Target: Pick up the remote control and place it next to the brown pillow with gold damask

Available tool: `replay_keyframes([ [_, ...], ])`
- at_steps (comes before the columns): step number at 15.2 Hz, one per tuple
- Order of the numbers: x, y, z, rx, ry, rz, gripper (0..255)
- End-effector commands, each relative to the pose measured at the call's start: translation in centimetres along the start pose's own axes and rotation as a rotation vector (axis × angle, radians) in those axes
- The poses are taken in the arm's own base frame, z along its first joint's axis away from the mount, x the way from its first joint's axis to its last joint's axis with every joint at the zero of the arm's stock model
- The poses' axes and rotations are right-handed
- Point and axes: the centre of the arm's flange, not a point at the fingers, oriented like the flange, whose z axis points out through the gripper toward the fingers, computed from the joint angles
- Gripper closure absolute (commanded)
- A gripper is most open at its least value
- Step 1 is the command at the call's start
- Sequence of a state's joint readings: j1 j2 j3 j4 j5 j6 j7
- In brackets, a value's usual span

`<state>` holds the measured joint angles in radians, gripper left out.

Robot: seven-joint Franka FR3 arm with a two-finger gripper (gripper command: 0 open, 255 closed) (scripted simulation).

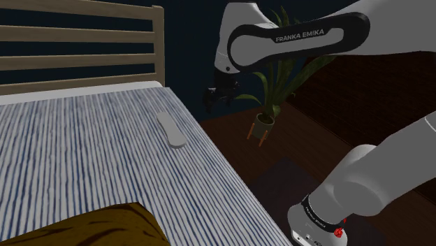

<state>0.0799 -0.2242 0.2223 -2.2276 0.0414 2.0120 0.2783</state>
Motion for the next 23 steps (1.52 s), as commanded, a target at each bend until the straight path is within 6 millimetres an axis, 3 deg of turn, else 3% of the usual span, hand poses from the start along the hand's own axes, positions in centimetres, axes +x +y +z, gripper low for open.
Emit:
replay_keyframes([
  [1, 1.5, -1.7, 1.3, 0.004, -0.002, 0.006, 0],
  [14, 12.1, -12.8, 8.8, 0.027, -0.014, 0.040, 0],
  [23, 12.4, -13.2, 13.0, 0.027, -0.015, 0.041, 0],
])
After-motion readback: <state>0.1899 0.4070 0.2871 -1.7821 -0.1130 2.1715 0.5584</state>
